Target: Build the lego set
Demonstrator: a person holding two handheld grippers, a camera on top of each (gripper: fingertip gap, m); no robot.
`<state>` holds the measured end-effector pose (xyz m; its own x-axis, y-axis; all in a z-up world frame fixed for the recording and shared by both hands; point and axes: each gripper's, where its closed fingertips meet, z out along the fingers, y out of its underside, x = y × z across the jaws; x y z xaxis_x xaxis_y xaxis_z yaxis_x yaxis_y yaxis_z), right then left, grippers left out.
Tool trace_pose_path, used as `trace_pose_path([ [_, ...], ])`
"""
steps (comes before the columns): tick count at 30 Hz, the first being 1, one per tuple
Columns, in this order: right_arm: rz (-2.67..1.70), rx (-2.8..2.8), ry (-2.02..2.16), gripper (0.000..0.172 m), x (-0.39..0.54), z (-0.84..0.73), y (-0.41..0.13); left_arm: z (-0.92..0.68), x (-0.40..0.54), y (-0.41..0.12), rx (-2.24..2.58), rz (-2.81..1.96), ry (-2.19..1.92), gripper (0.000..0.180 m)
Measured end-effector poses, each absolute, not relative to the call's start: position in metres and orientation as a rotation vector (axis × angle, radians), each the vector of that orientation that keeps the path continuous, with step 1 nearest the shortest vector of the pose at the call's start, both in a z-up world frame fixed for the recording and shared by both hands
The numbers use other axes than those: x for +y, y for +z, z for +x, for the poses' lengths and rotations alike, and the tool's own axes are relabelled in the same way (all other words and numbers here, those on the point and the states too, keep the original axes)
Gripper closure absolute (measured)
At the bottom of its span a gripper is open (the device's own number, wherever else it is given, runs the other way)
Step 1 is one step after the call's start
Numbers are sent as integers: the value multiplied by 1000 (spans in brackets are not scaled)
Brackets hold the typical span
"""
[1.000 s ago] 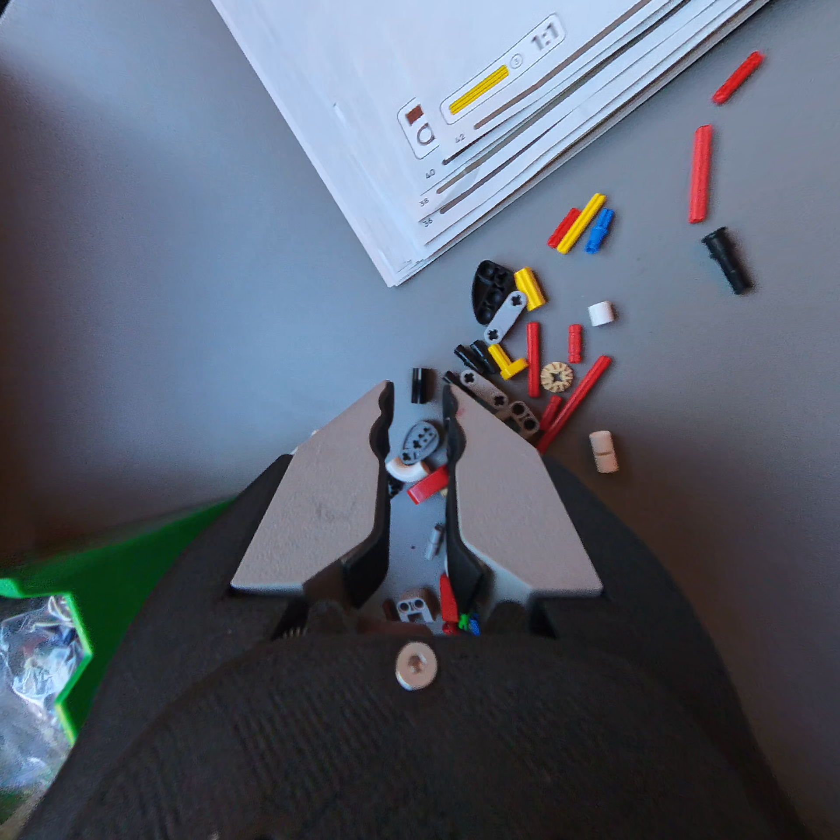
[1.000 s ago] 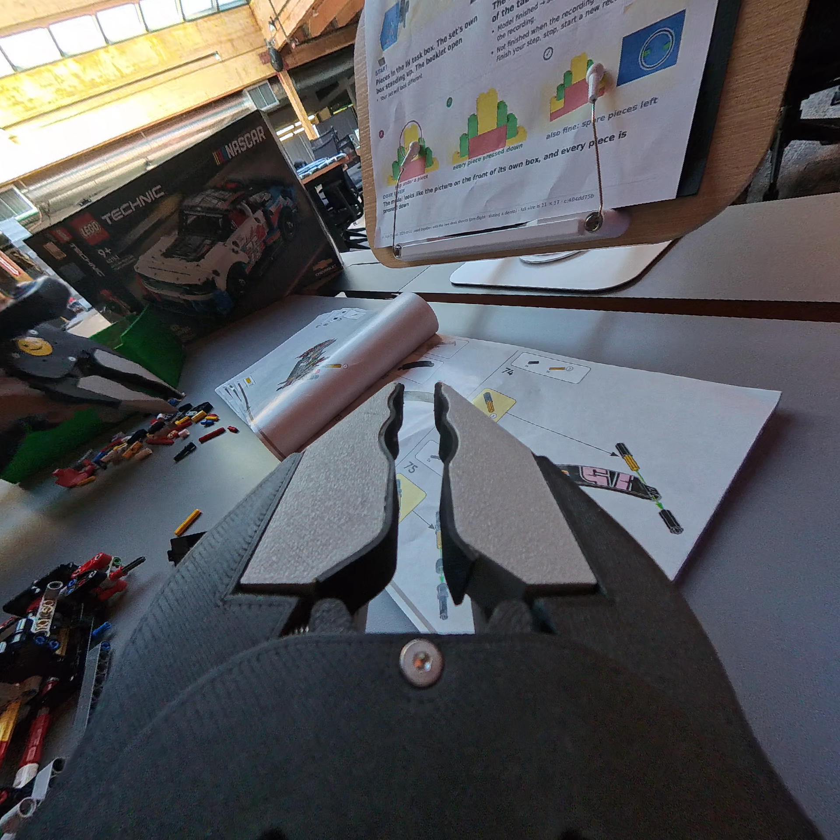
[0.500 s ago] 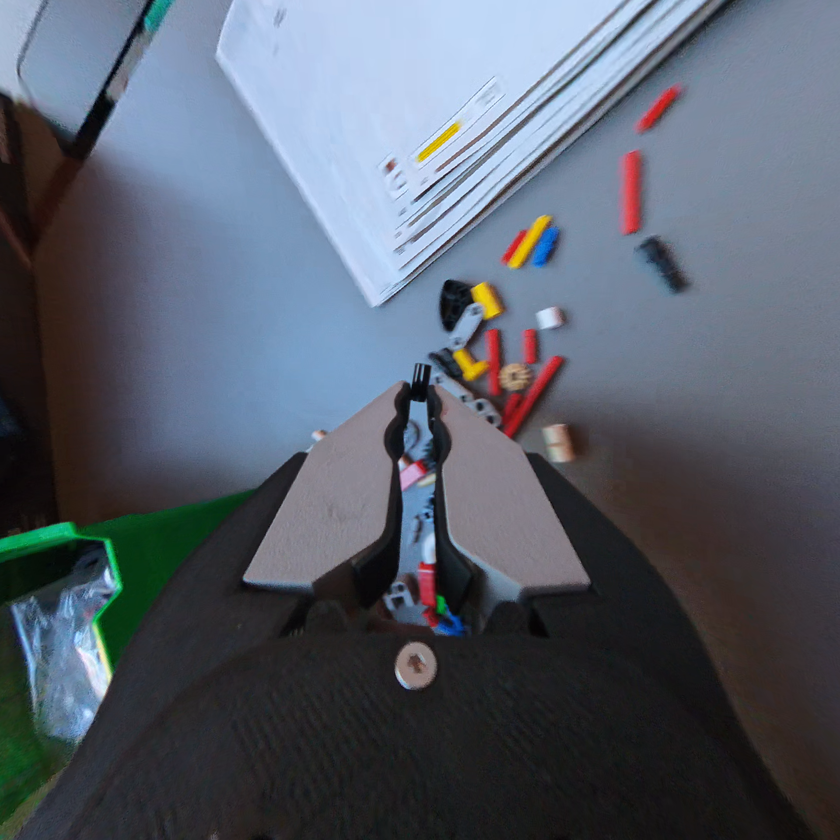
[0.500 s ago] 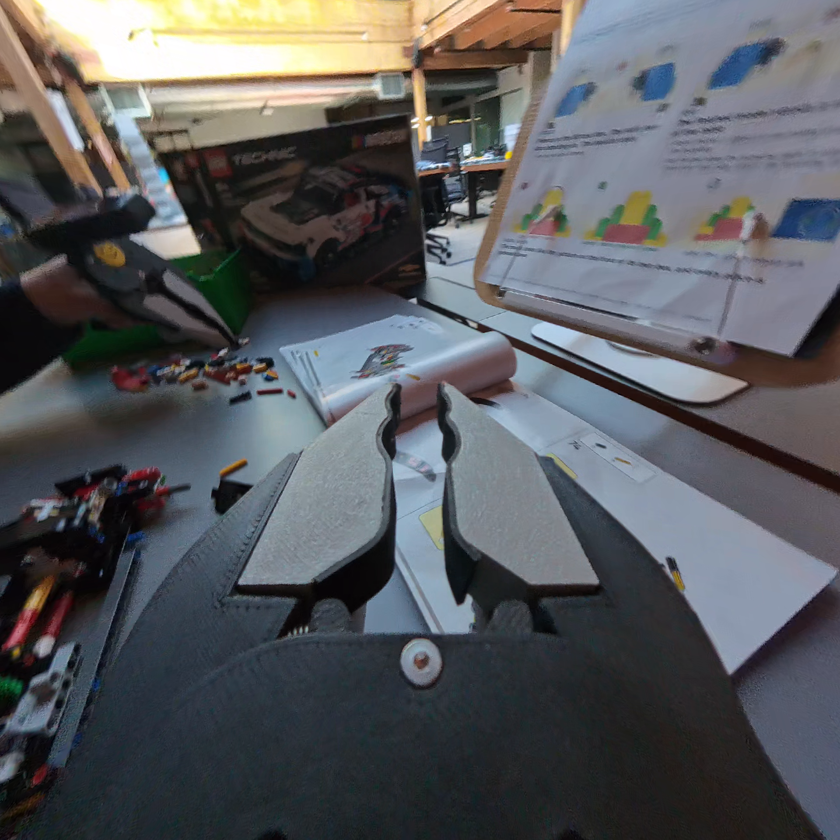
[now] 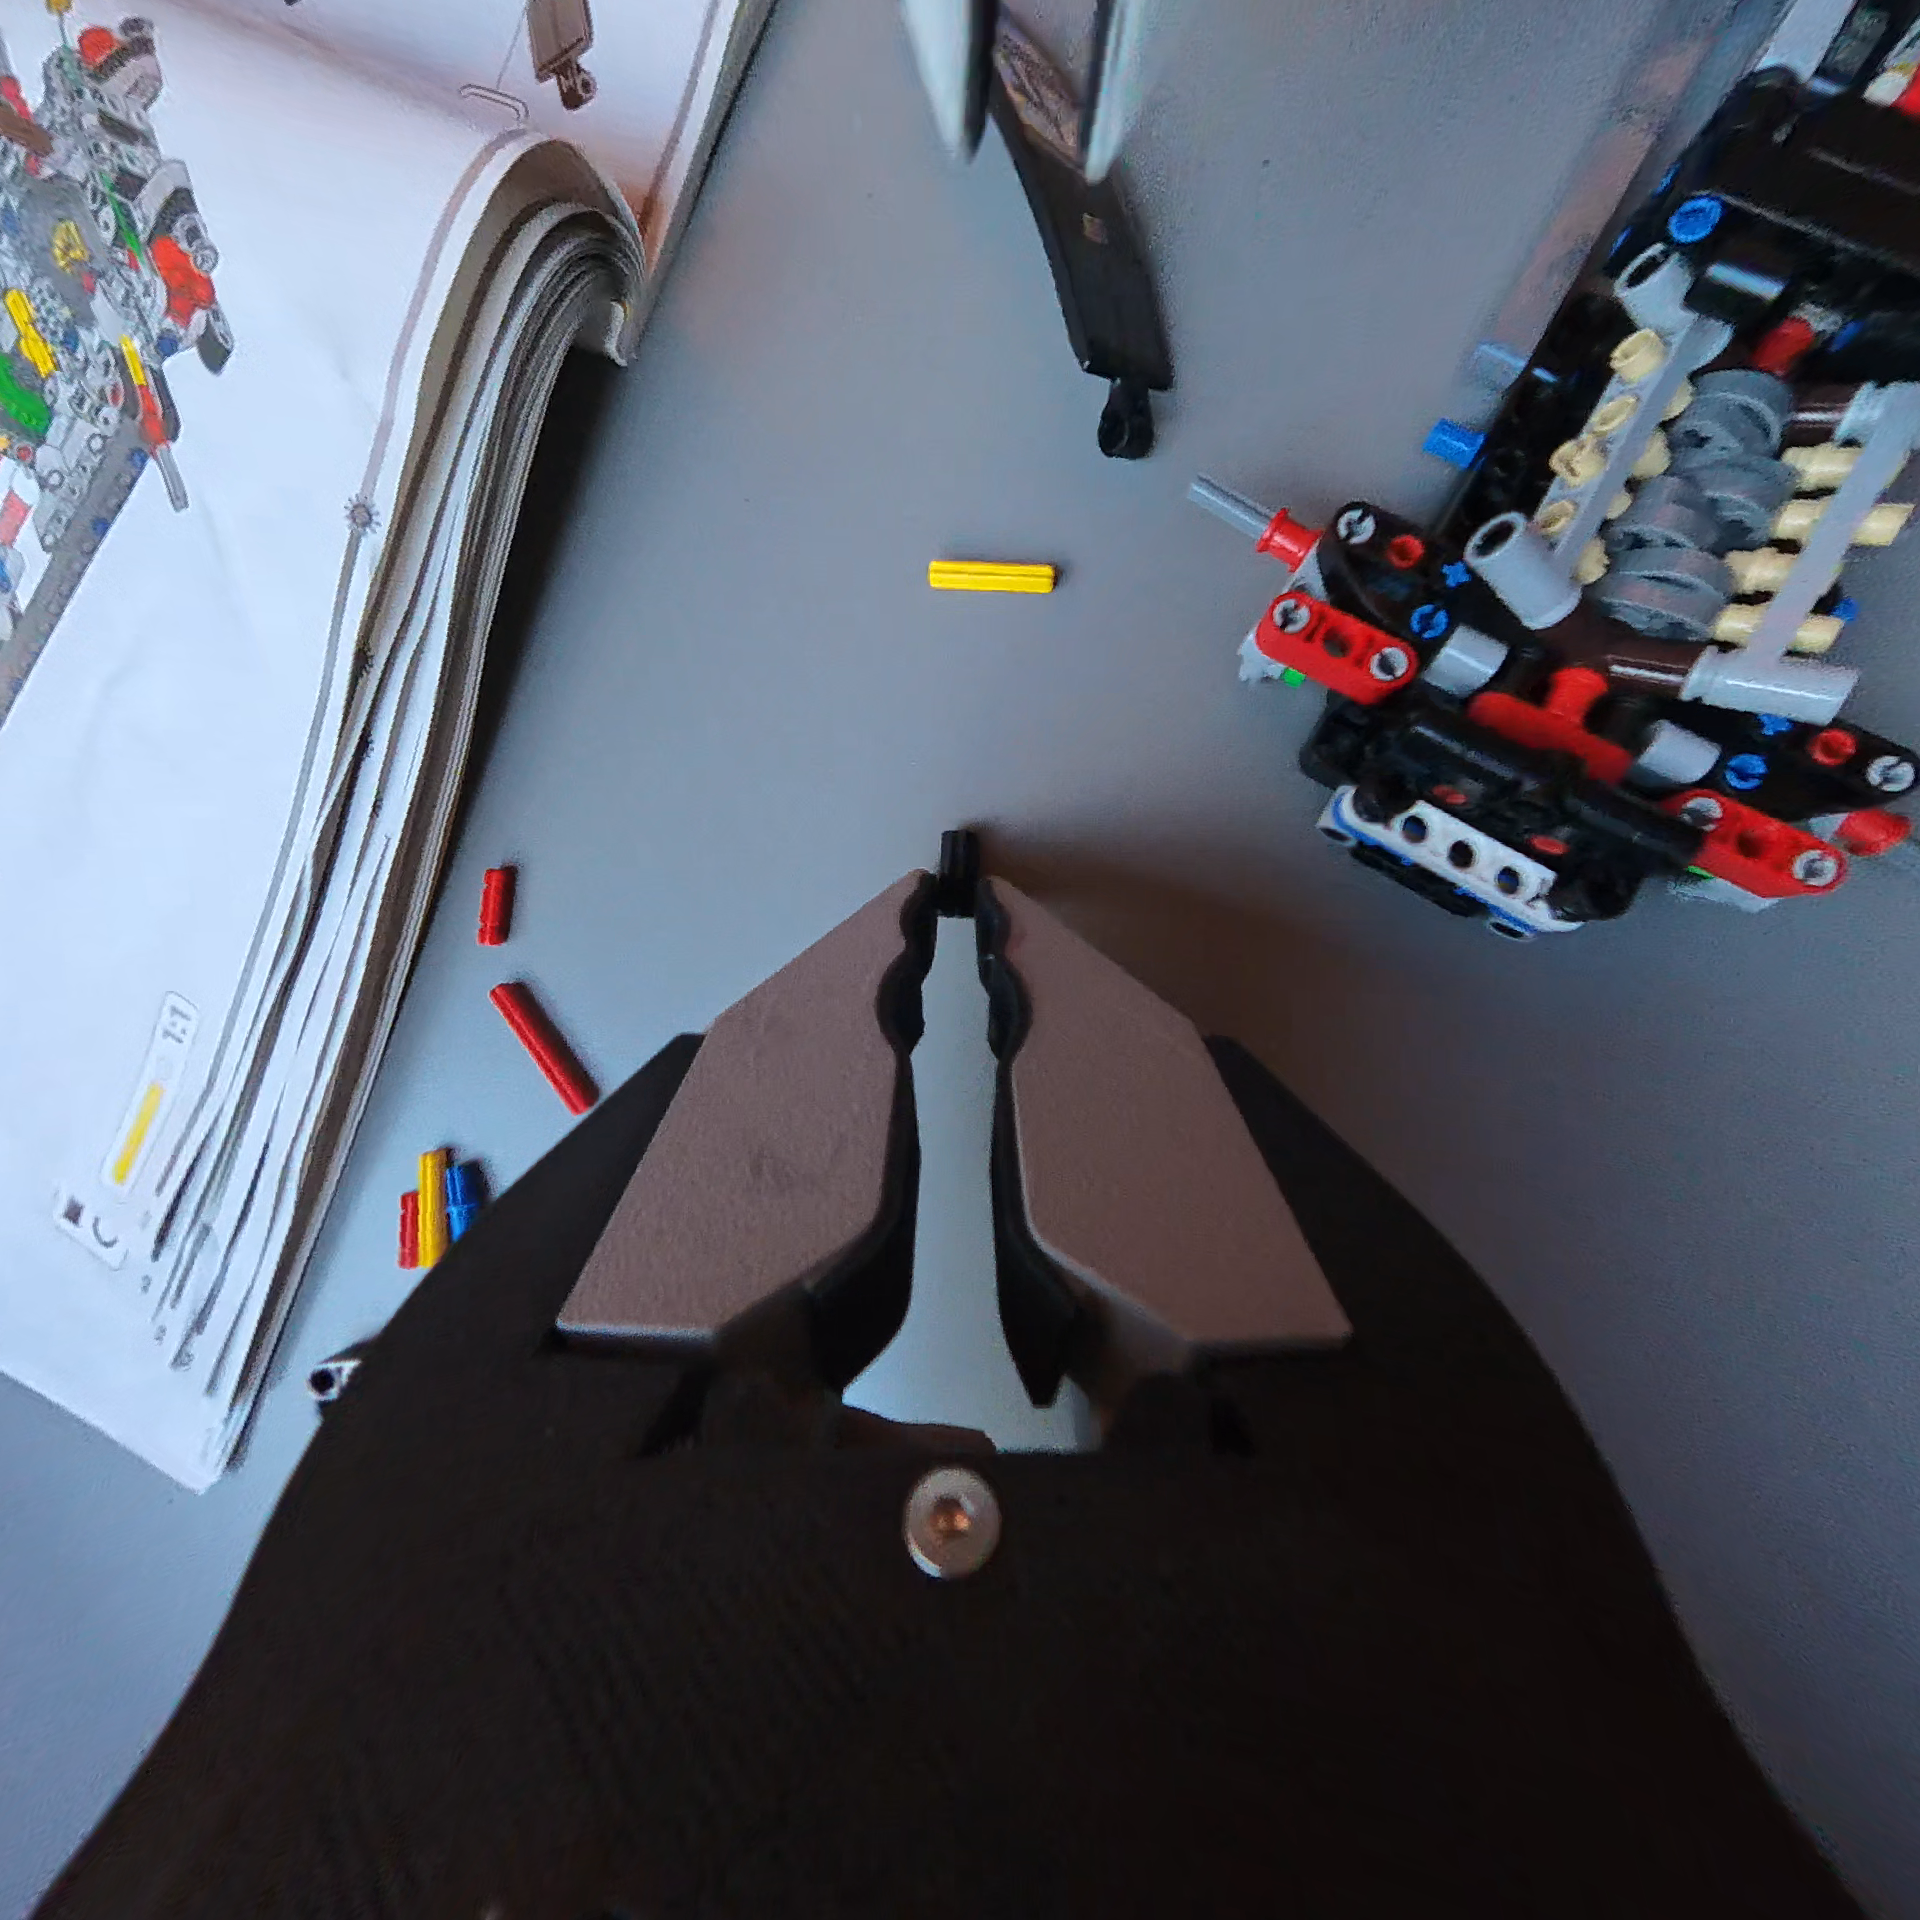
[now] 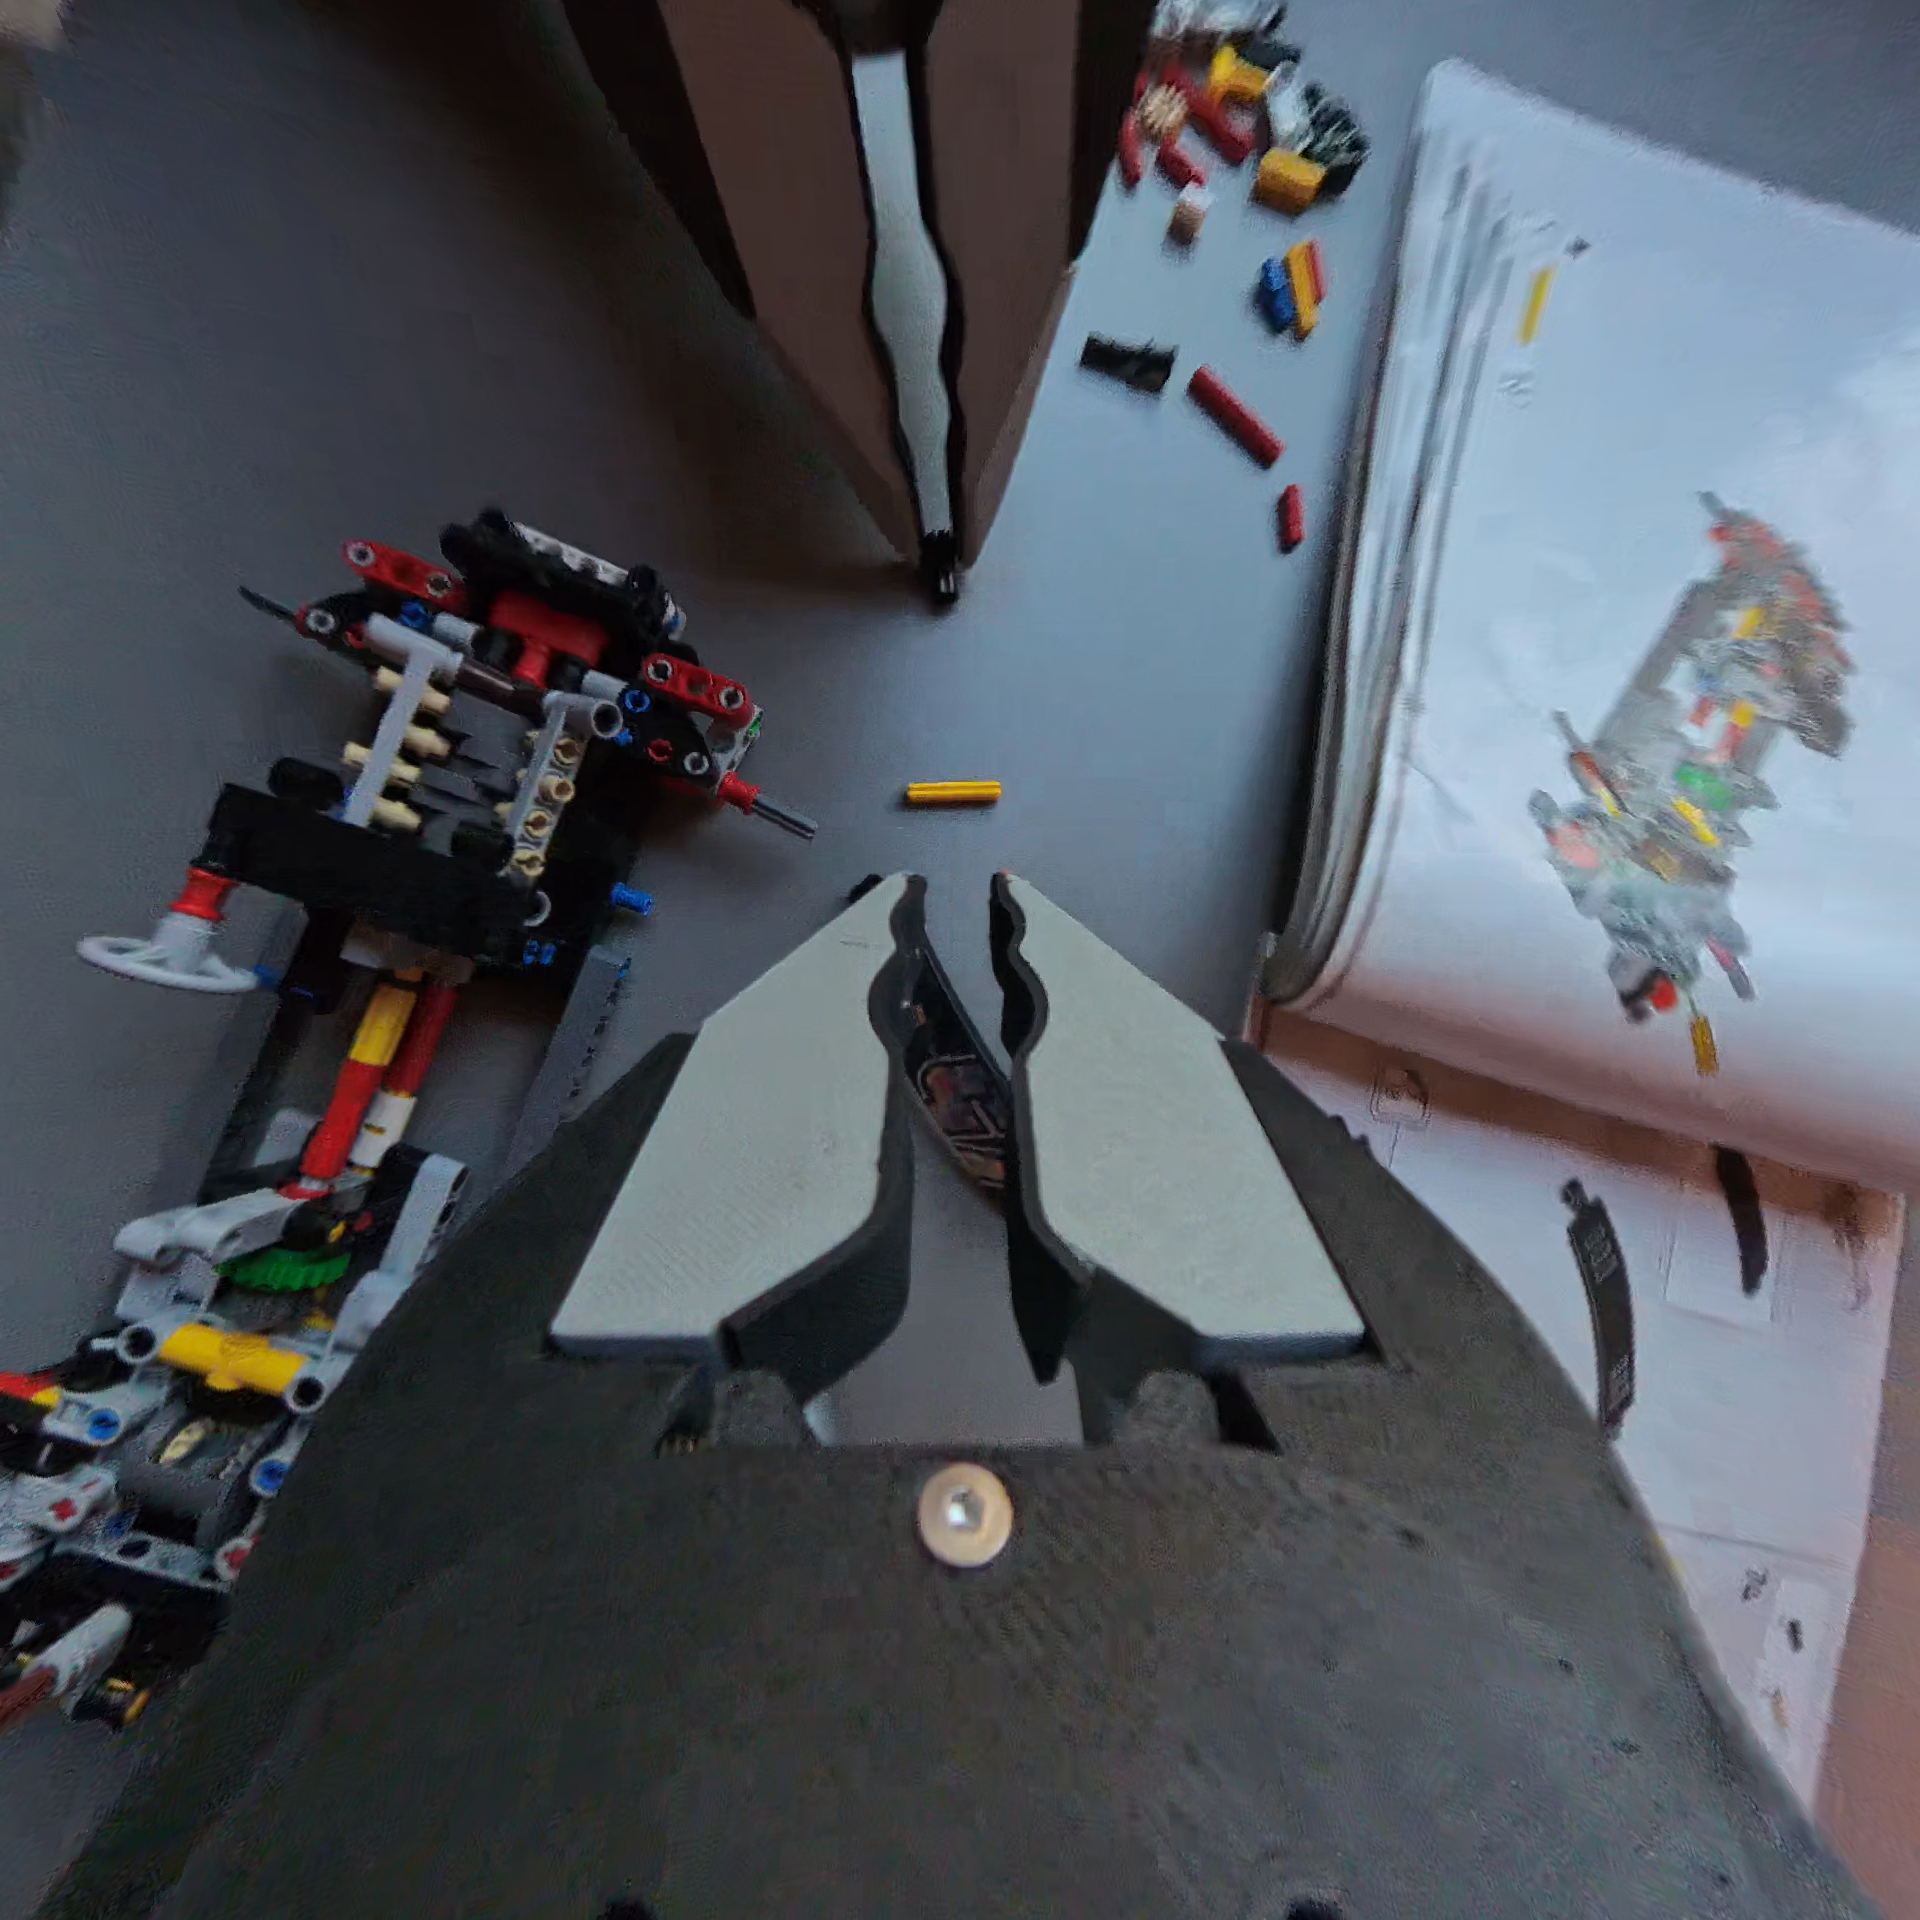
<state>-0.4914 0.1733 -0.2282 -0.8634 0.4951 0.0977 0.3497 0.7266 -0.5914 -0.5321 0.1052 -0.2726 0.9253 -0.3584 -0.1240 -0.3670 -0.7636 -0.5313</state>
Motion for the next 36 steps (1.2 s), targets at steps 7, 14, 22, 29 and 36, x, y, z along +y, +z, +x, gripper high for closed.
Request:
trace_pose_path([
  [7,-475,-2901,528,152,160,-508,-262,-519,116,-272,466,-2415,-63,176],
  [14,-330,-2900,499,159,150,-513,-275,-519,116,-272,451,-2411,-33,176],
  [22,-515,-2939,582,166,143,-512,-276,-519,117,-272,417,-2402,-80,176],
  [29,-584,-2885,676,161,147,-510,-275,-520,117,-272,428,-2399,-57,175],
  [36,-604,-2890,759,169,149,-513,-275,-521,117,-272,413,-2402,-68,170],
])
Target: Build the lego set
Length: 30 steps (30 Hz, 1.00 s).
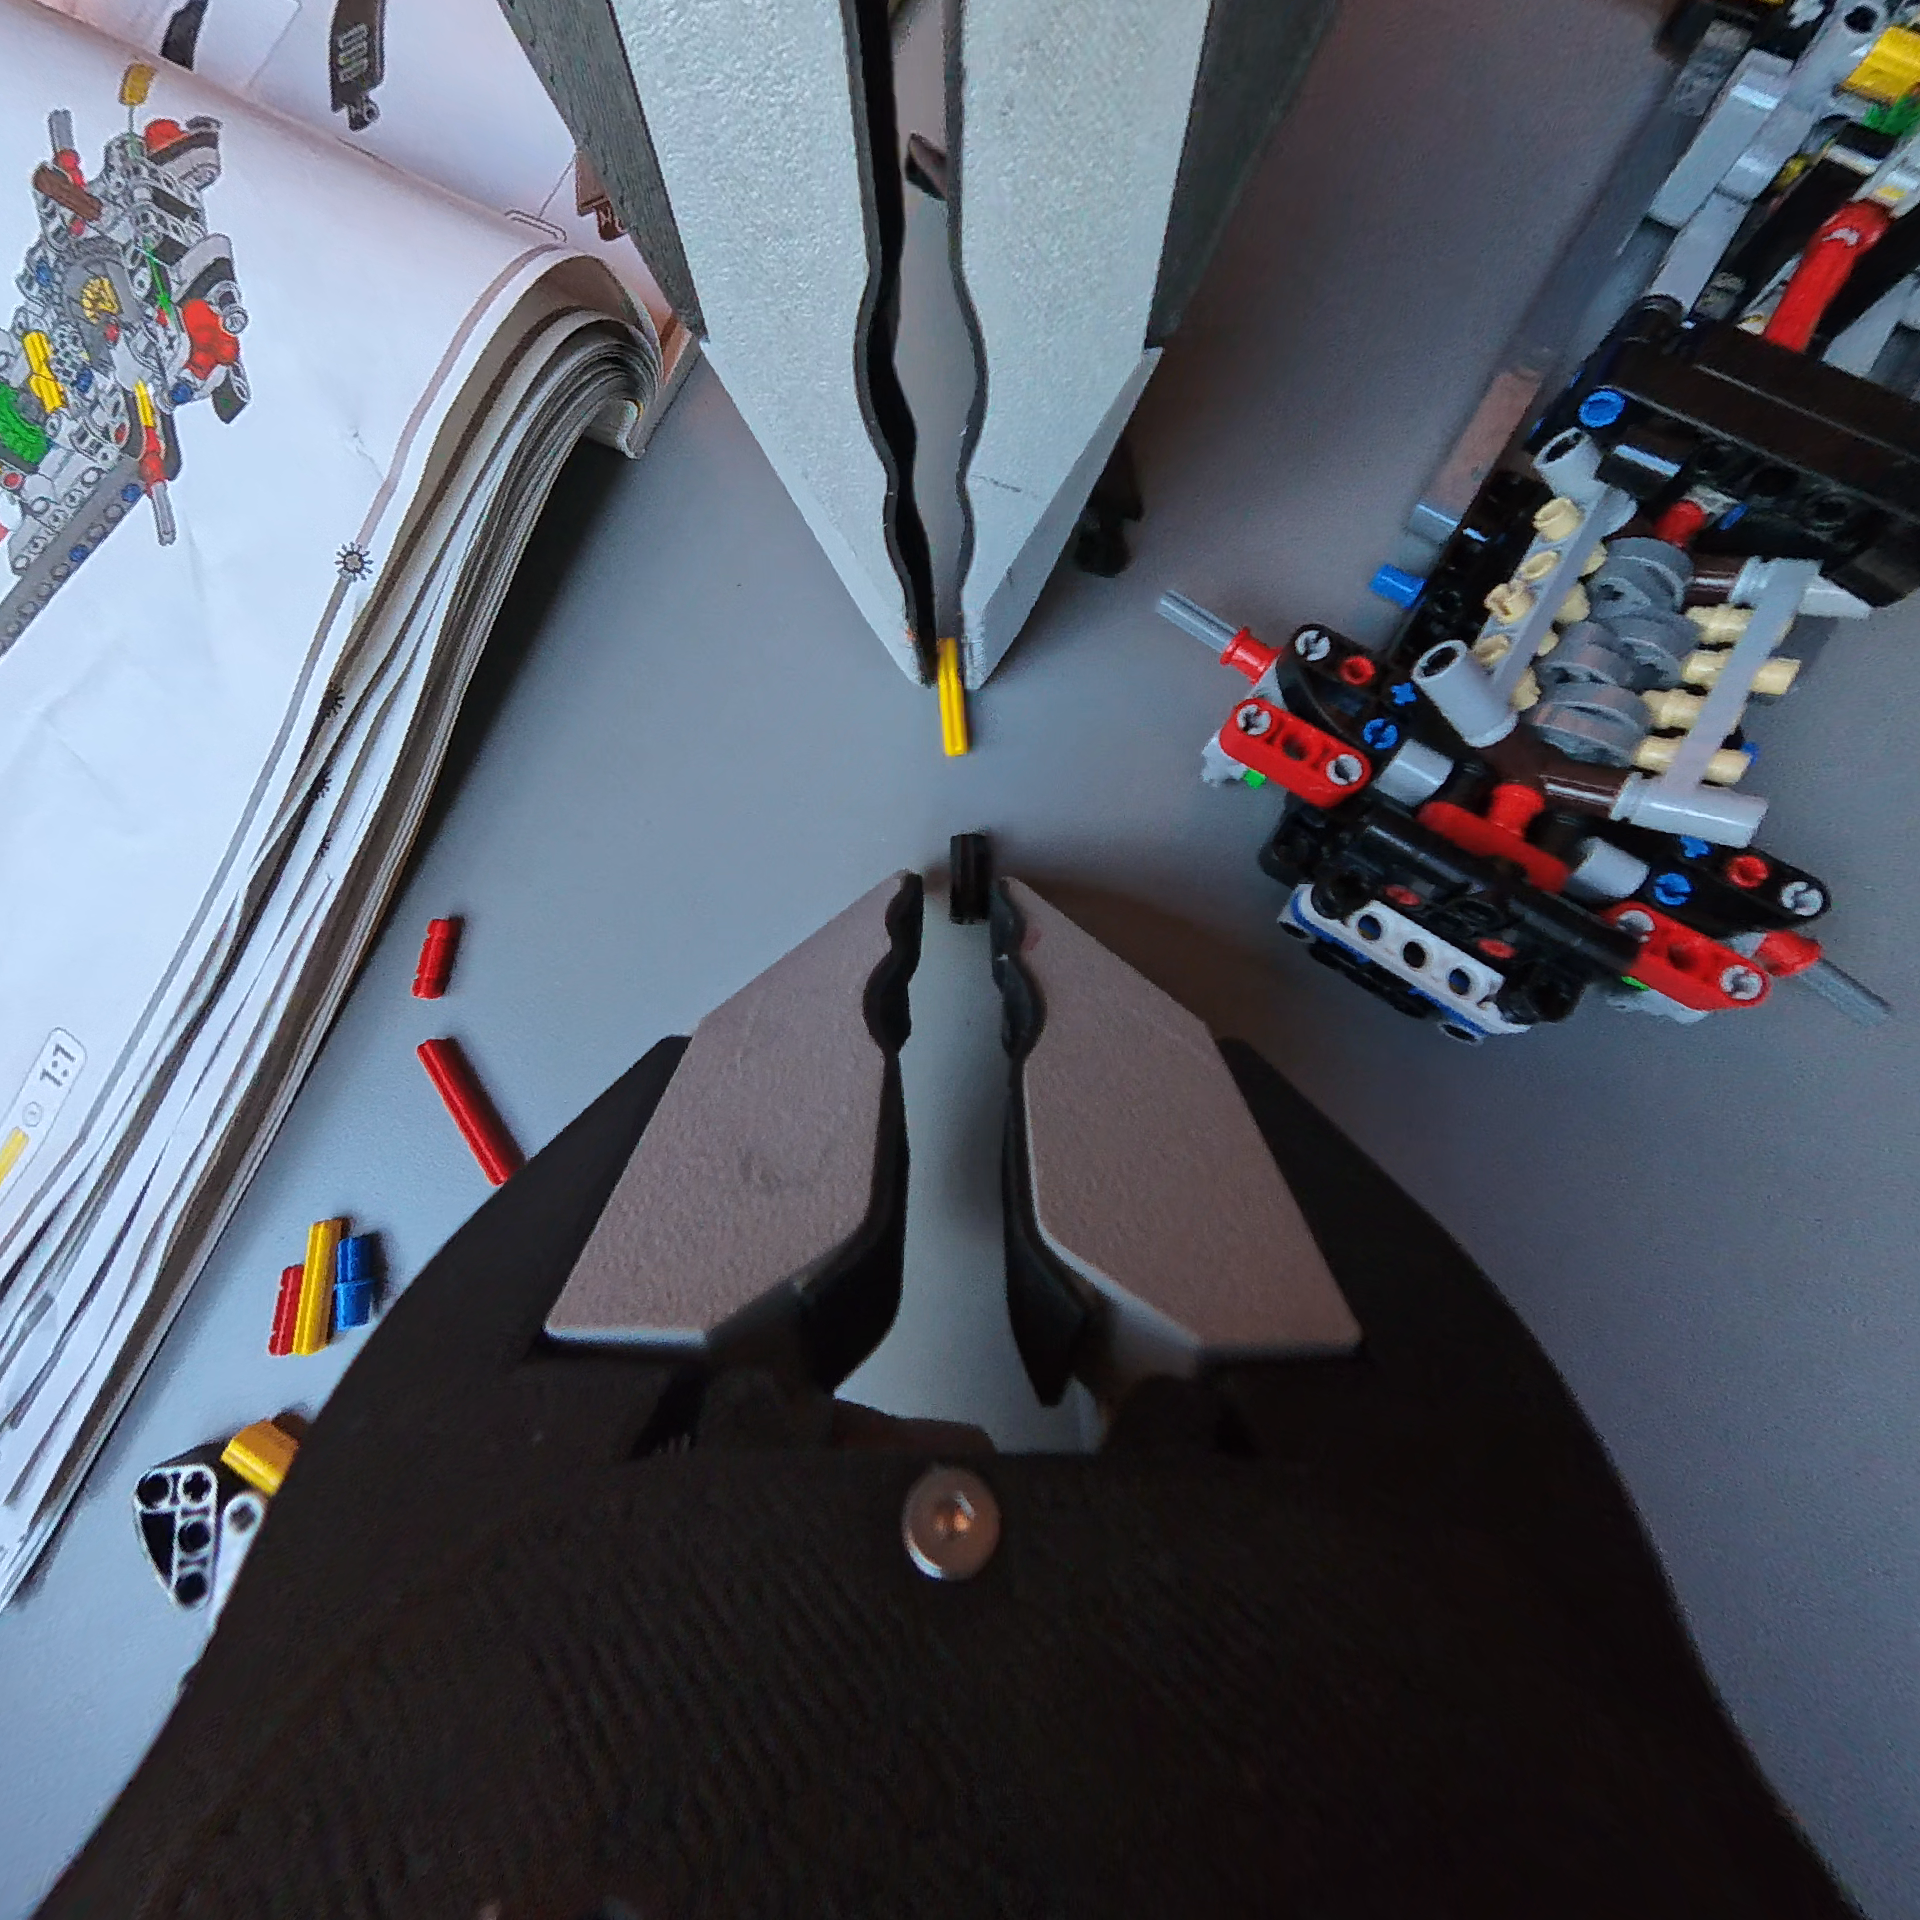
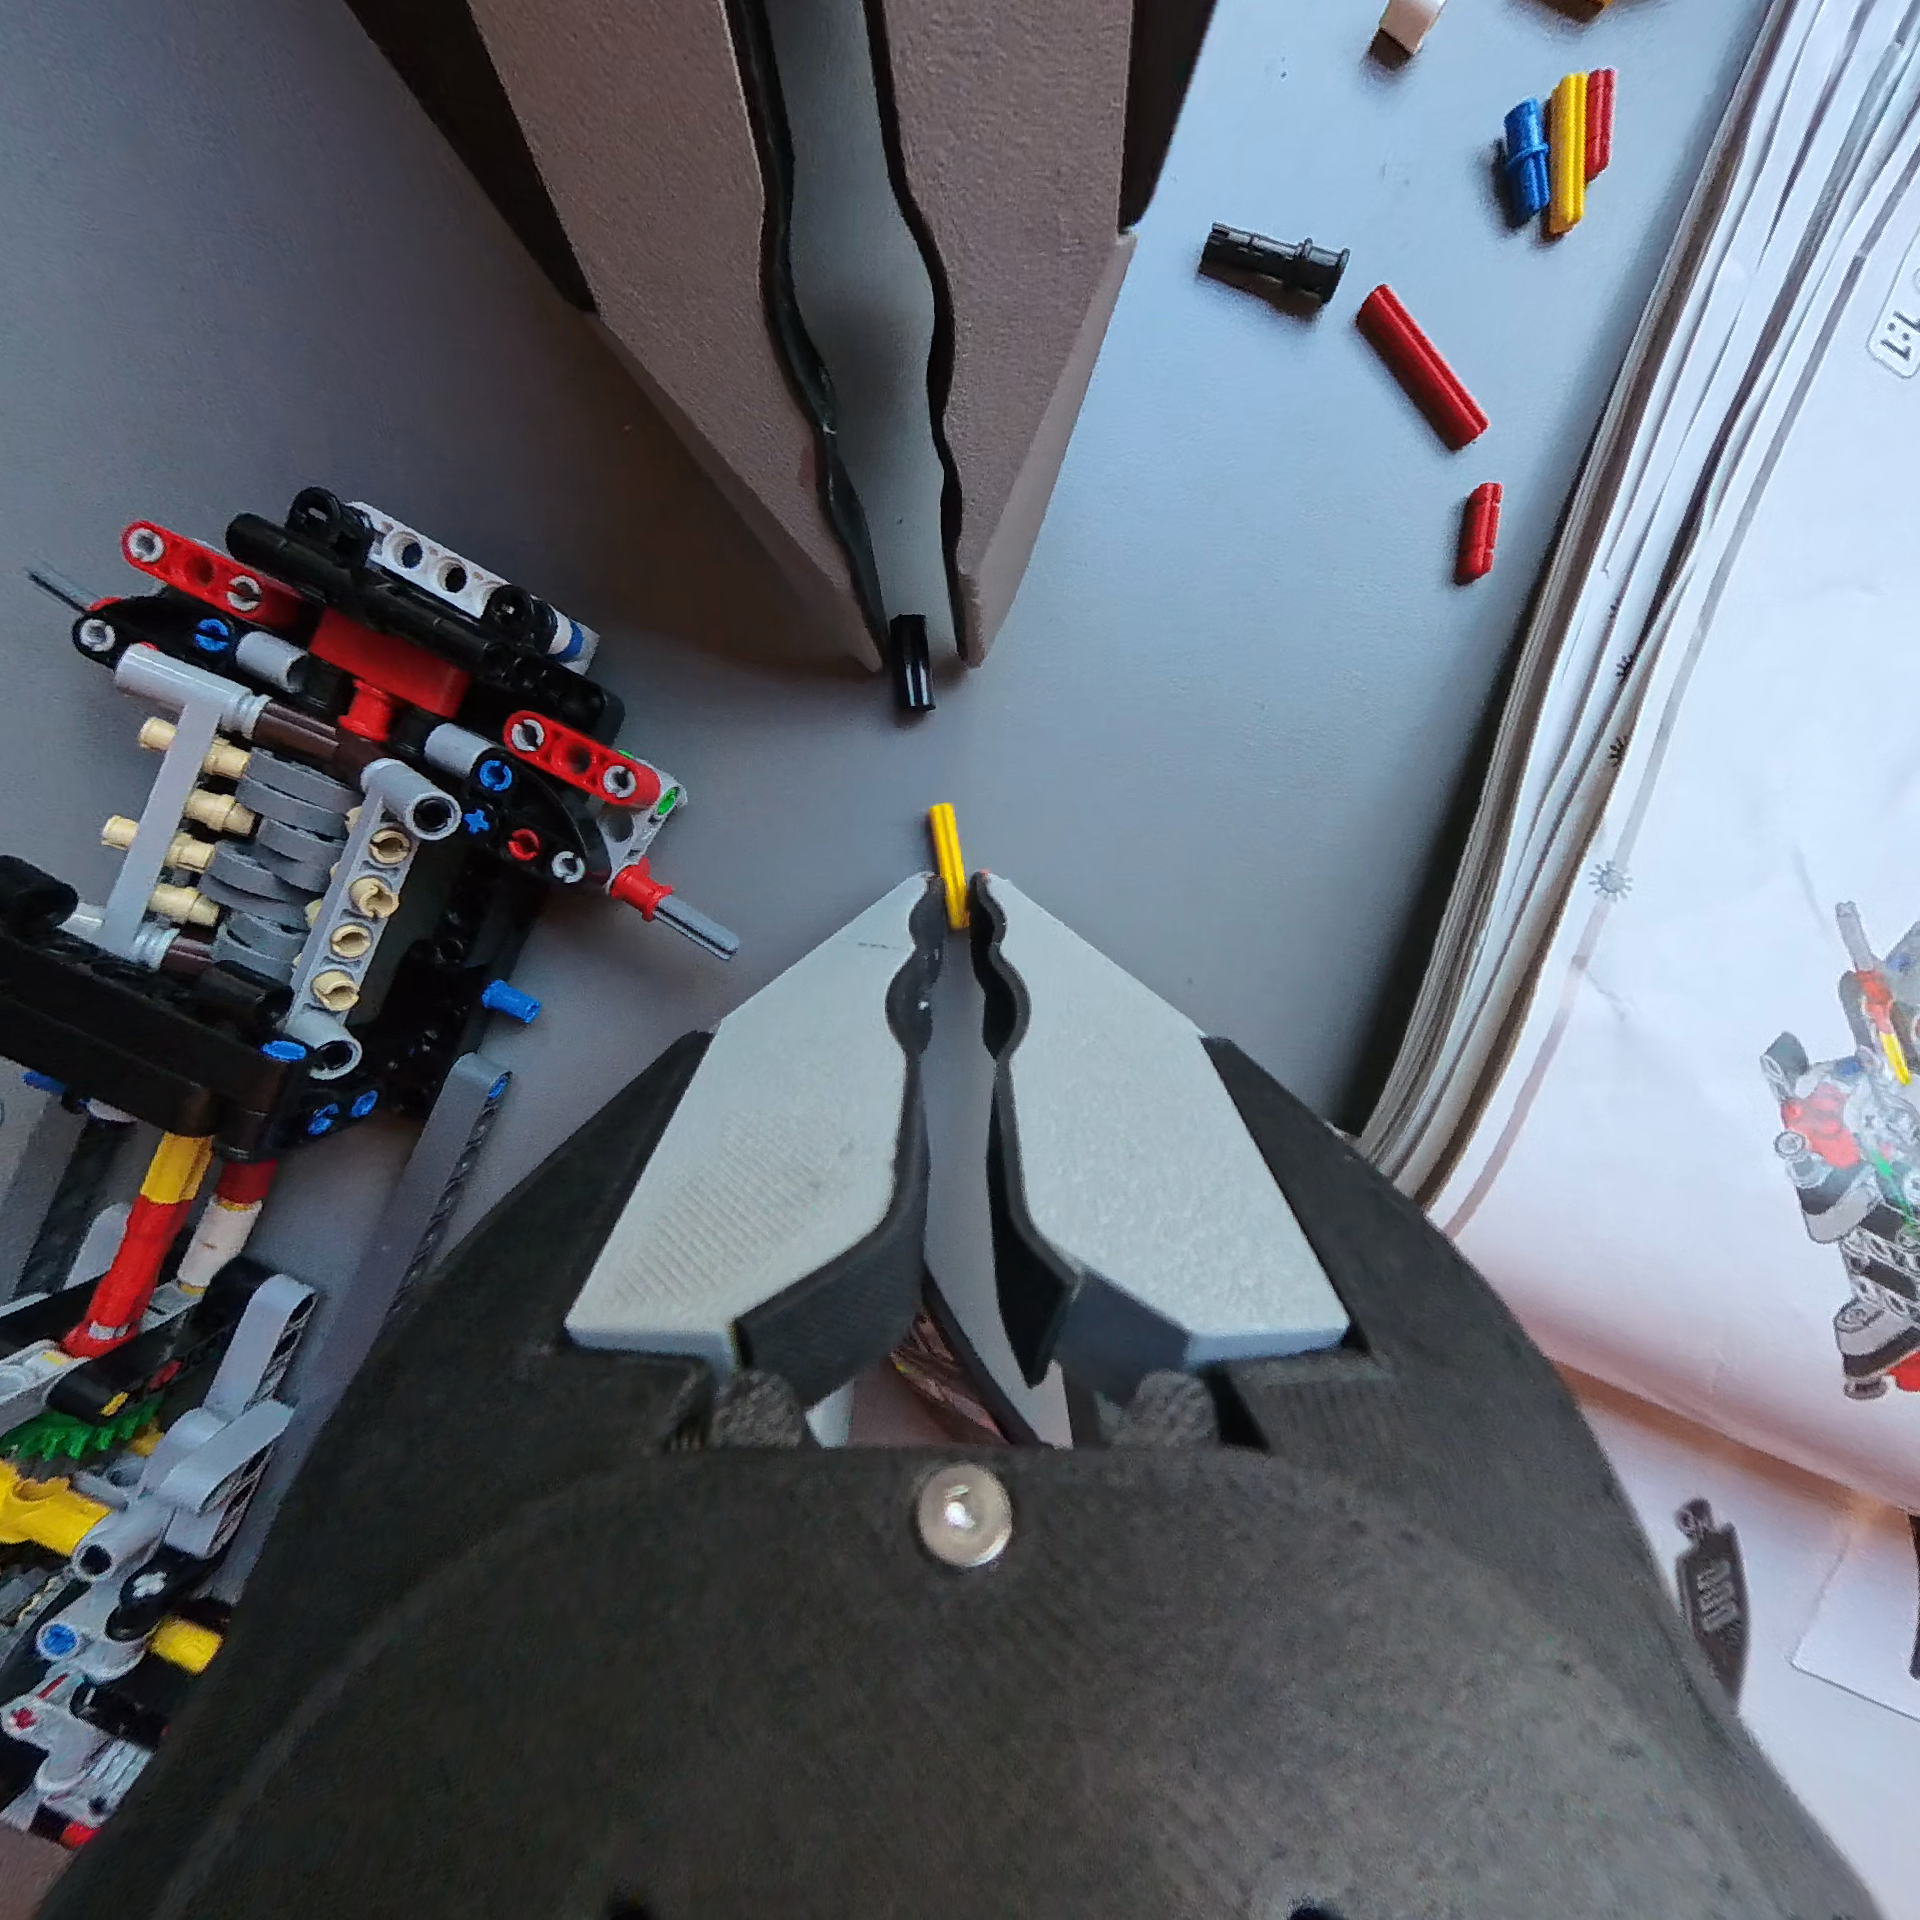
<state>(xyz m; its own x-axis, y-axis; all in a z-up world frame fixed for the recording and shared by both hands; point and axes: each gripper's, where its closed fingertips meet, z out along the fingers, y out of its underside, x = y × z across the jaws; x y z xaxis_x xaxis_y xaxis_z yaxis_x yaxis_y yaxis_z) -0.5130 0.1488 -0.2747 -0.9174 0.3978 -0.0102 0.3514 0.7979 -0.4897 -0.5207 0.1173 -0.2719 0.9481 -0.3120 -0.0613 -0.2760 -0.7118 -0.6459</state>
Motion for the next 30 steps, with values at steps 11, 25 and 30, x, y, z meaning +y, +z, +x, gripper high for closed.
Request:
trace_pose_path([
  [11,-835,-2734,936,172,165,-506,-240,-522,123,-272,386,-2365,-98,176],
  [25,-1255,-2418,1062,172,261,-422,-249,-473,204,-246,715,-2315,52,176],
  [30,-1302,-2303,1118,172,275,-425,-240,-453,238,-252,788,-2378,70,176],
])
